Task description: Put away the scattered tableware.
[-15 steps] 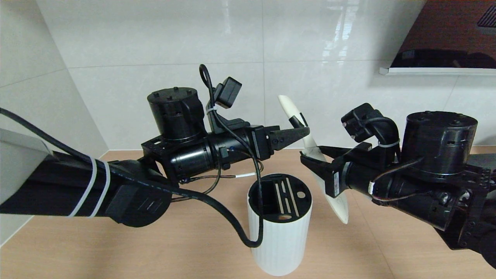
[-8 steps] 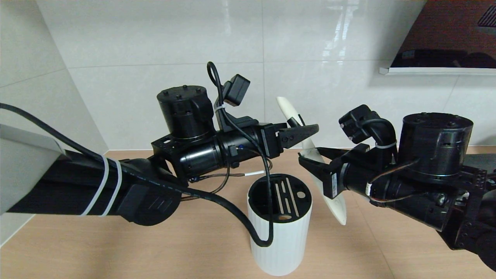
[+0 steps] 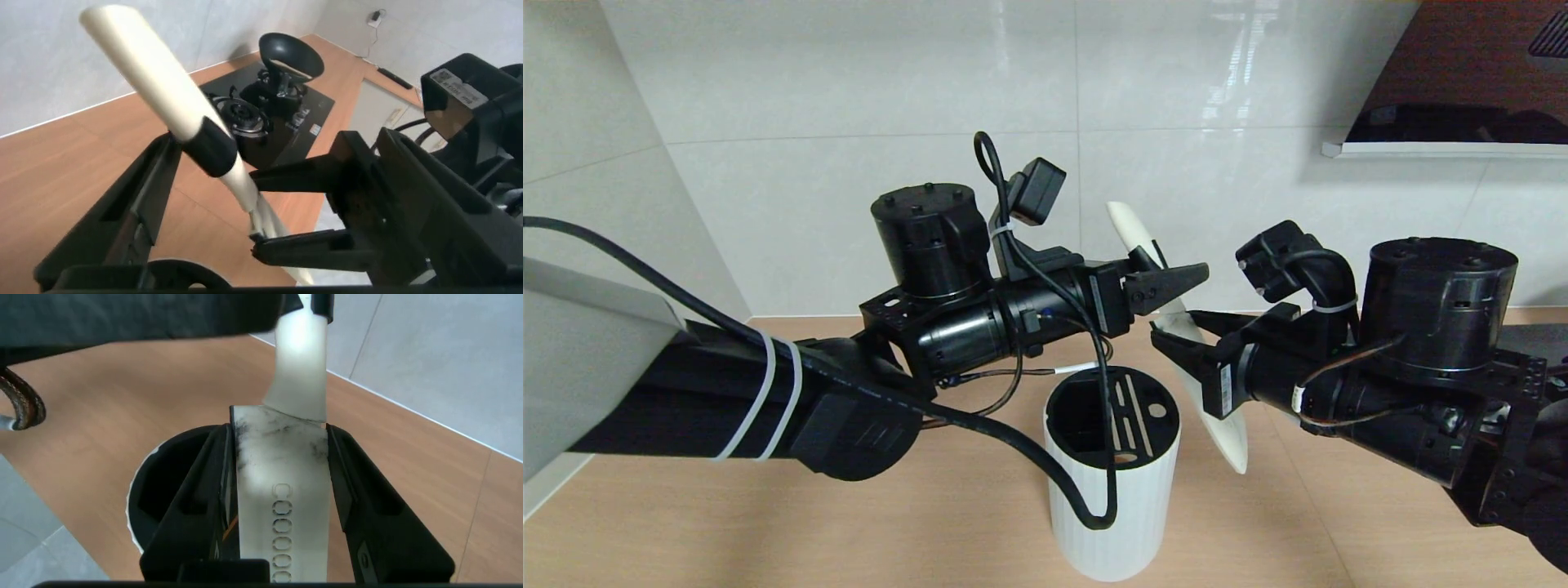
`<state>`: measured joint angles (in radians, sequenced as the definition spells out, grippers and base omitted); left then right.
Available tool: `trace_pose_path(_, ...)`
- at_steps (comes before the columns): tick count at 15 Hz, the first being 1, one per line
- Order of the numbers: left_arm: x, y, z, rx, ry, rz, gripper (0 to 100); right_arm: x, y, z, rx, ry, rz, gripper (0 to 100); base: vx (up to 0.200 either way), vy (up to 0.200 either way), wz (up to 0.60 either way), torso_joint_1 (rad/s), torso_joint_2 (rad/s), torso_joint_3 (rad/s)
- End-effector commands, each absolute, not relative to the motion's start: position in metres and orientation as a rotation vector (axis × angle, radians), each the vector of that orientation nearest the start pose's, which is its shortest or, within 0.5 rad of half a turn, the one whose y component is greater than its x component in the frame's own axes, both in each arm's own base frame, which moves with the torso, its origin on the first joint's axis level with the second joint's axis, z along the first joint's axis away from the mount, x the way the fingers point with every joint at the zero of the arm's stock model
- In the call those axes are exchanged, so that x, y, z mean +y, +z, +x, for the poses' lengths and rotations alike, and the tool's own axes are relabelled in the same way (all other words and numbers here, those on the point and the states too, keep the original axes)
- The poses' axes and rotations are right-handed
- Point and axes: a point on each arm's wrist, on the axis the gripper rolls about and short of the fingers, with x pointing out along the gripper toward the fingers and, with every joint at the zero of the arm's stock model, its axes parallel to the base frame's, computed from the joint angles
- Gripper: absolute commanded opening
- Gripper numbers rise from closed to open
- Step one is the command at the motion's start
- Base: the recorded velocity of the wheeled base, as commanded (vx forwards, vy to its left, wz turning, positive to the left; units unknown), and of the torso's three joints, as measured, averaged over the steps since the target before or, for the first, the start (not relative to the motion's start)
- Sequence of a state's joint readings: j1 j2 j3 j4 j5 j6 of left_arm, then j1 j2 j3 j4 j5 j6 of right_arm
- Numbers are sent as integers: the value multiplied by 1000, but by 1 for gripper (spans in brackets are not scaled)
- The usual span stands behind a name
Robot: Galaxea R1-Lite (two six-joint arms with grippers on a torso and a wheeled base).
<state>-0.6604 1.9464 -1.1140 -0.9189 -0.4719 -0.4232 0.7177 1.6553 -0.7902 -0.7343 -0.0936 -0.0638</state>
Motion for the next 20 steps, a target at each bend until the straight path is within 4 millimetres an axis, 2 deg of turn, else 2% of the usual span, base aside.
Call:
trace_pose_path(1,-244,207,297,156,-1134,-385,0,194,201,225,104,629,-114,0,0,0,0,0,0,0)
trace_pose_path(4,-245,205,298,162,-1132,-384,0,198,201,221,103,646,-115,0,0,0,0,0,0,0)
trace_pose_path(13,-245,215,299,128,-1132,-392,0,199,201,221,102,647,-117,0,0,0,0,0,0,0)
trace_pose_path(14,-245,215,299,128,-1132,-392,0,199,201,221,102,647,-117,100,0,0,0,0,0,0)
trace_pose_path(20,-245,217,299,116,-1129,-394,0,197,205,219,91,645,-112,100,0,0,0,0,0,0)
